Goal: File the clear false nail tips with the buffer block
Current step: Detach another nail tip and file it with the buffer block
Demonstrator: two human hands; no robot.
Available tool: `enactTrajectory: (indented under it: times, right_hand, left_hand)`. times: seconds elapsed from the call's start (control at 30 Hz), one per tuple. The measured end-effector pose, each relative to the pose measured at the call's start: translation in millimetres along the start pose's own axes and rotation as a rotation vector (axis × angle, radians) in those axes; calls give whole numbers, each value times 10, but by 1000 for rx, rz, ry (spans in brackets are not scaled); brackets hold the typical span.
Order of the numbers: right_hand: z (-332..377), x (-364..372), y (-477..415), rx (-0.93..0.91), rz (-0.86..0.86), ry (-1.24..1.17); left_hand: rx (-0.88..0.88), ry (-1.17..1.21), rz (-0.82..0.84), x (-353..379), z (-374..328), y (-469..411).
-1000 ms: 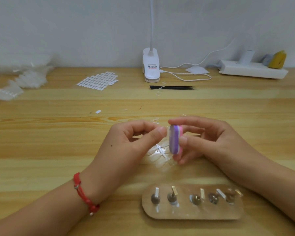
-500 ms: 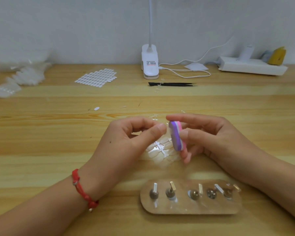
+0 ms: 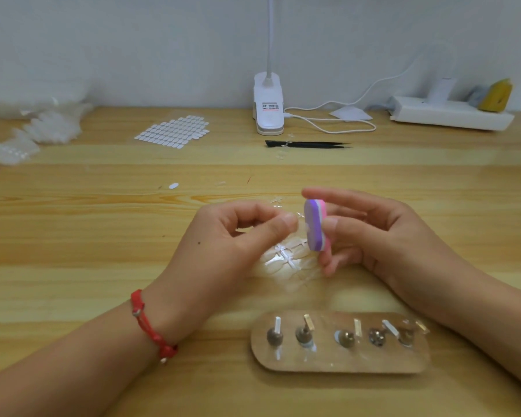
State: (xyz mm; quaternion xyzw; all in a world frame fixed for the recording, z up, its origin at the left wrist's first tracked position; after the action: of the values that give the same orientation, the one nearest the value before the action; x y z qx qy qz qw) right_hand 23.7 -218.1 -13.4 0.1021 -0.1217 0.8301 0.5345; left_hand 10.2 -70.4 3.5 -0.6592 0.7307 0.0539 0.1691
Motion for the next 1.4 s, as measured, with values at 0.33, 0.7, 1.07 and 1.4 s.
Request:
enactTrajectory:
  times: [0.33, 0.7, 1.07, 1.4]
  right_hand:
    - [6, 24, 6, -6, -6, 12]
    - [28, -9, 7, -21, -69, -47]
    - [28, 54, 17, -29, 2, 22]
    - [38, 0, 6, -40, -45, -44]
  left_hand:
    - [3, 6, -30, -17, 21, 7]
    - [2, 31, -37, -3, 15, -4]
    - [23, -1, -26, -7, 17, -2]
    - [29, -52, 19, 37, 42, 19]
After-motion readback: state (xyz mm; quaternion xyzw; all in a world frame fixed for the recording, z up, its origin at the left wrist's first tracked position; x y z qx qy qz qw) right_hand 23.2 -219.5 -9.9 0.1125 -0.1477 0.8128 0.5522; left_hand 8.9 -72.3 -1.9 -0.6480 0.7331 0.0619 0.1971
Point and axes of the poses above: each hand's wrist, its own y-axis away from the middle knuckle, its own x-axis out of the palm, z = x × y, the point moved 7 cm from there along -y, towards the middle knuckle, and after that the axes turned 13 degrees about -y, right-handed, at the moved point
